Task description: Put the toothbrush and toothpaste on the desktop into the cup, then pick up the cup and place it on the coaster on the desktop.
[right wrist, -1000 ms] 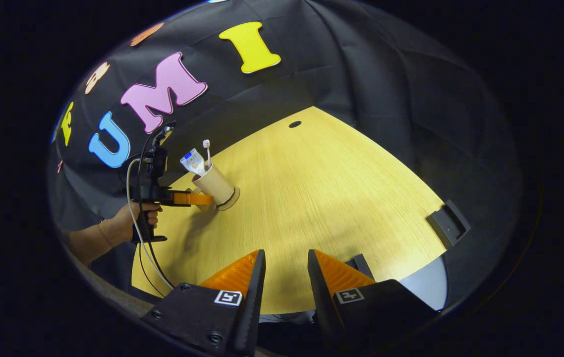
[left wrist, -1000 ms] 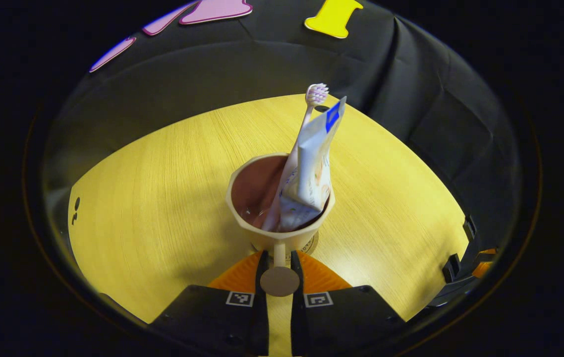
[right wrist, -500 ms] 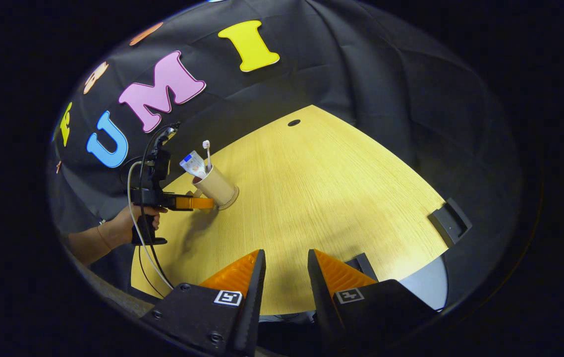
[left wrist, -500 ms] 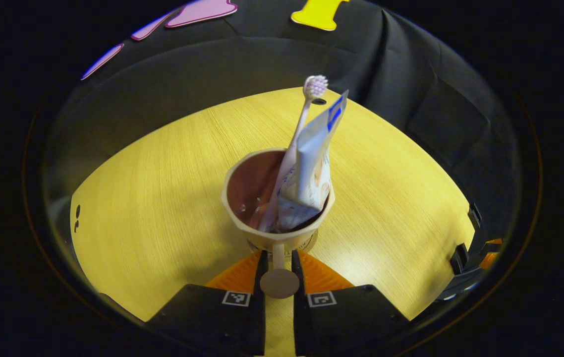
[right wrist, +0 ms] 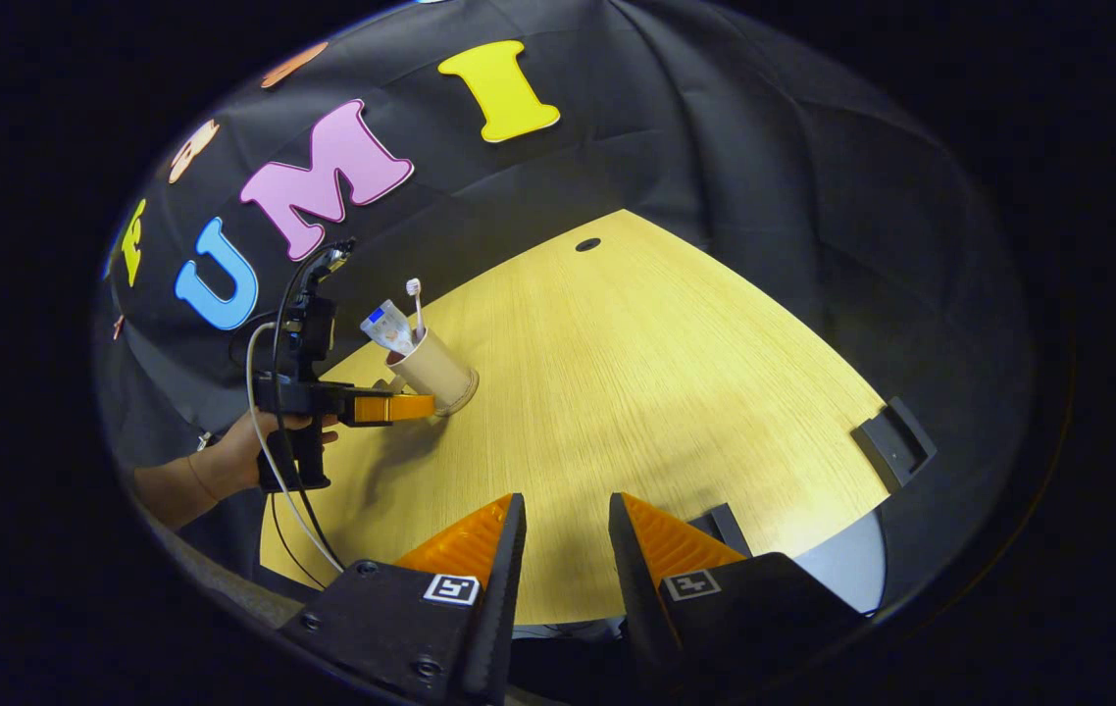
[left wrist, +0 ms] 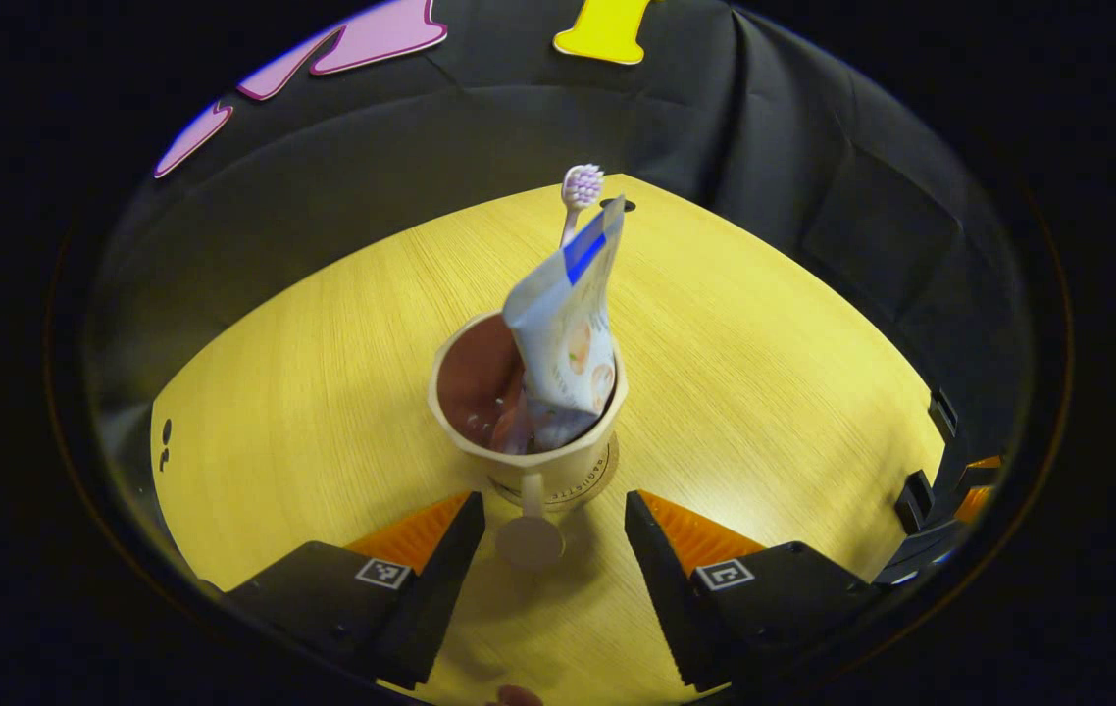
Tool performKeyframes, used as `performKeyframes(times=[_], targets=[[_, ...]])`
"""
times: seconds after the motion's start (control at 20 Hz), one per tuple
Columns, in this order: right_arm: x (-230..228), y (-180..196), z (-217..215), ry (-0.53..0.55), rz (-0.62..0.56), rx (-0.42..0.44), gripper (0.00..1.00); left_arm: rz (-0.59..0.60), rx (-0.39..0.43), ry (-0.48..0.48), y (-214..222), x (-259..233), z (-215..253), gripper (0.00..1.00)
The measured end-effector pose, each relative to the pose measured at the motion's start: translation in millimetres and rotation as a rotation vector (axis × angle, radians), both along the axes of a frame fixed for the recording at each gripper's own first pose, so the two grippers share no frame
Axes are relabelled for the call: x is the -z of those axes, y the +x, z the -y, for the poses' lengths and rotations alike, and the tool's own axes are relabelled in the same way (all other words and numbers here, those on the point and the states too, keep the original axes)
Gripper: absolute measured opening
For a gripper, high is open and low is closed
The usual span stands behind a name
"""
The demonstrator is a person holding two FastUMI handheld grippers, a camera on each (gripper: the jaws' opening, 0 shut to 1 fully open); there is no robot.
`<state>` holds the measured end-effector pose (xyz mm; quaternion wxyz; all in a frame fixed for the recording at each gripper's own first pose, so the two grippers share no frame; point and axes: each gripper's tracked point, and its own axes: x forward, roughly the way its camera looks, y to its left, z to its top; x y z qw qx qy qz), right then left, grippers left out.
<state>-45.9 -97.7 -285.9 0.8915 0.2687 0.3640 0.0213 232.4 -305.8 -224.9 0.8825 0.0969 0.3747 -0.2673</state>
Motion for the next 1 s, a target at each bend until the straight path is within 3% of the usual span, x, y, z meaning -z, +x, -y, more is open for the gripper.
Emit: performKeyframes(times=[0.3, 0.55, 1.0], targets=[[-18.8, 18.5, -12.6, 0.002, 0.036, -0.035, 0.53, 0.046, -0.038, -0.094, -35.9, -34.0, -25.9, 0.91], [-40.6, 43.1, -54.3, -0.001, 0.079, -0.145, 0.53, 0.189, -0.115, -0.155, -67.1, -83.2, -76.4, 0.91], [-91.5, 75.7, -136.3, -0.025, 0.177, -0.314, 0.53, 0.215, -0.328, -0.355, -114.8, -132.6, -157.6, 0.91]])
